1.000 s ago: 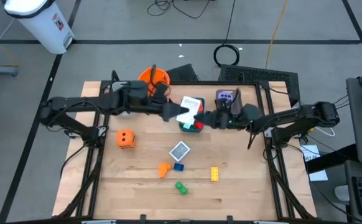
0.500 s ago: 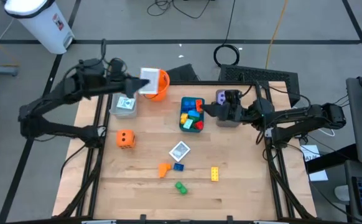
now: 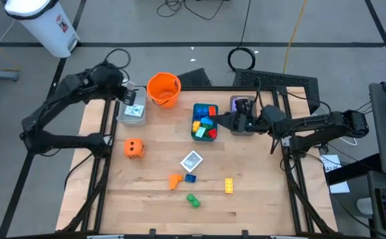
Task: Pick & Place Toys
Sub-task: Put the brown deck of cards into the gray bin
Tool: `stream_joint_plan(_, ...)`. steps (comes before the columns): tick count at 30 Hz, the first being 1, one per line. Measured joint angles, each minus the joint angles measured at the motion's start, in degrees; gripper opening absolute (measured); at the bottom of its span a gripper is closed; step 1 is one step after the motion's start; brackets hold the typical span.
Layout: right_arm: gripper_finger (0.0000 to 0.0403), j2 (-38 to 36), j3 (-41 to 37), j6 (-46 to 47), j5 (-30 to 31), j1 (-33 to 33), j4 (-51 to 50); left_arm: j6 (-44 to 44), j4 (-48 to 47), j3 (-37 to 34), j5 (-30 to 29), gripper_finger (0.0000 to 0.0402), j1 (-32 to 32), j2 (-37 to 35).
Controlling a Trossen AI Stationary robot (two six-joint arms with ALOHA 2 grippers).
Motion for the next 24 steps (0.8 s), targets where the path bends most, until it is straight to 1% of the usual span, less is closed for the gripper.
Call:
stream_joint_plan(4, 0.0201, -0.02, 0.00, -1.19, 2.64, 0.00, -1.90, 5.30, -5.00, -0.04, 0.74, 0.0085, 4.71, 5.85)
stream_joint_plan(8, 0.0201, 0.02, 0.00, -1.67, 2.79, -0.36, -3.74, 10.00, -4.35, -0.07, 3.05, 0.0086, 8.30, 11.18)
stream_joint_plan(13, 0.0201, 0.02, 0.00, -2.19, 4.35, -0.39, -5.63, 13.77, -3.70, -0.81, 3.30, 0.0087, 12.90, 16.78)
stream_joint_plan(15, 0.0200, 0.02, 0.00, -2.45, 5.23, -0.39, -5.65, 13.80, -1.64, -2.54, 4.76, 0.0087, 14.78, 17.82)
stream_joint_plan(19, 0.0199, 0.02, 0.00, -2.88, 5.83, -0.50, -6.28, 13.77, 5.11, -7.80, 10.58, 0.0087, 17.83, 17.78)
stream_joint_plan(24, 0.0200, 0.02, 0.00, -2.90, 7.28, -0.48, -6.37, 13.62, 10.01, -13.35, 13.17, 0.0087, 20.93, 17.42)
